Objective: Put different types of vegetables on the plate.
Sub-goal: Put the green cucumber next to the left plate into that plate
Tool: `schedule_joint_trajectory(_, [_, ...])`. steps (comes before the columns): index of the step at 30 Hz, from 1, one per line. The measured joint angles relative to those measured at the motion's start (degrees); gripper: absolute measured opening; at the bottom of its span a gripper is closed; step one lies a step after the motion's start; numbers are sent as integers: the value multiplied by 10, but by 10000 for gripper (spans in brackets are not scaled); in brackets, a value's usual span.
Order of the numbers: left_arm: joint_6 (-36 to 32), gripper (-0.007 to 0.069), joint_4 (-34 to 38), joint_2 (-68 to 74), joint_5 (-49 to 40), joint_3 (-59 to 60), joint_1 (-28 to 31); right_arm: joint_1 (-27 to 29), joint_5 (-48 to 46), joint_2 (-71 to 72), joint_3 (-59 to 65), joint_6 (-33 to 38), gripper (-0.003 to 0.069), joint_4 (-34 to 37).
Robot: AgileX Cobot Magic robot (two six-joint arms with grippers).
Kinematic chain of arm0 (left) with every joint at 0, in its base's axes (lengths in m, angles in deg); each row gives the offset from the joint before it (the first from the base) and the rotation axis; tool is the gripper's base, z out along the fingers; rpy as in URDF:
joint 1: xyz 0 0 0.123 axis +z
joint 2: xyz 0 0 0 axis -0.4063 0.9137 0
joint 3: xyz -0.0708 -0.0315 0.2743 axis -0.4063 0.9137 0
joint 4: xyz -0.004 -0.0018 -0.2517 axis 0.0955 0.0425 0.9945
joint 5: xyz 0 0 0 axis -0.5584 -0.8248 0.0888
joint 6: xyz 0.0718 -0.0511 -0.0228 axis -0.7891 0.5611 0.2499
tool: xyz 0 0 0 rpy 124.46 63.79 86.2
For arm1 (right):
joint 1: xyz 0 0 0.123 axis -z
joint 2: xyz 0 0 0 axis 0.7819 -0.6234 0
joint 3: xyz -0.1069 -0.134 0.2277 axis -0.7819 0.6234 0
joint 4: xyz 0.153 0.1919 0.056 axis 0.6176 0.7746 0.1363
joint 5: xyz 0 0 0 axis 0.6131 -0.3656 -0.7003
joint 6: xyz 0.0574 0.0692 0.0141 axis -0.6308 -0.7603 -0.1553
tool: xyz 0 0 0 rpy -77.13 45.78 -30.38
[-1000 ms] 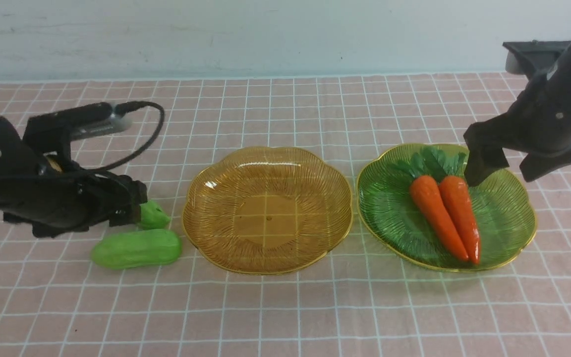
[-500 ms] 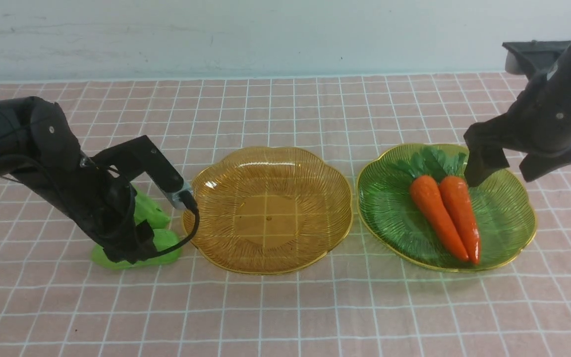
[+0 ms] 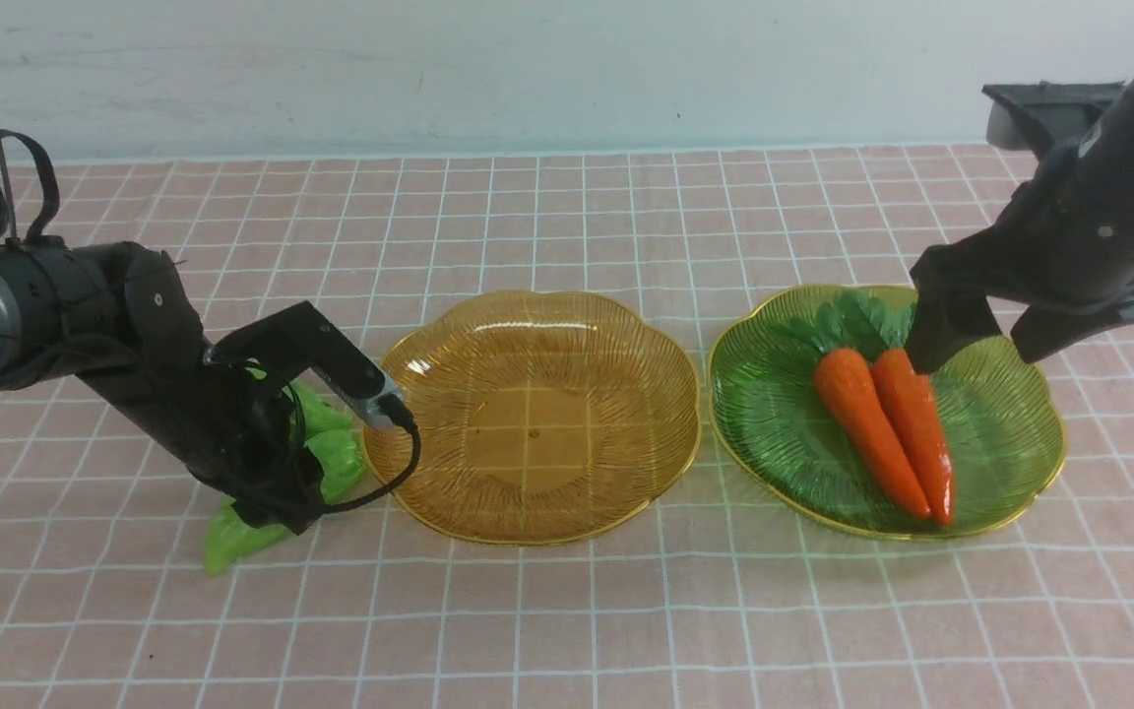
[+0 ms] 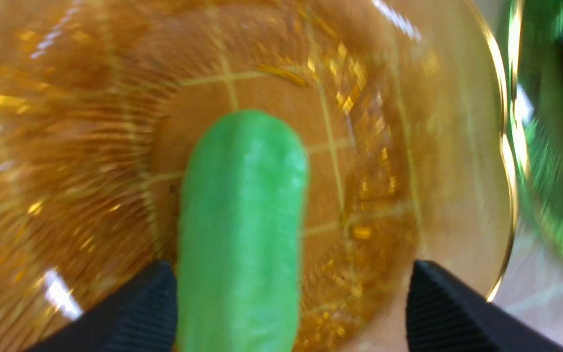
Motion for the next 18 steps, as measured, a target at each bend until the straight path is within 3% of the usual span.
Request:
schedule_joint_trajectory(2, [72, 628, 3, 0, -4, -1, 46, 0, 0, 0, 0, 0, 589, 0])
schedule_joint_trajectory(4, [97, 627, -10, 0, -17, -1, 91, 0, 0, 0, 0, 0, 589, 0])
schedule_joint_trajectory(10, [201, 554, -73, 0, -38, -1, 195, 0, 0, 0, 0, 0, 589, 2])
schedule_joint_trajectory(14, [238, 526, -112, 1, -32, -1, 203, 0, 0, 0, 0, 1, 589, 8])
schedule_joint_trajectory(18, [243, 513, -102, 21, -5, -1, 195, 0, 0, 0, 0, 6, 589, 9])
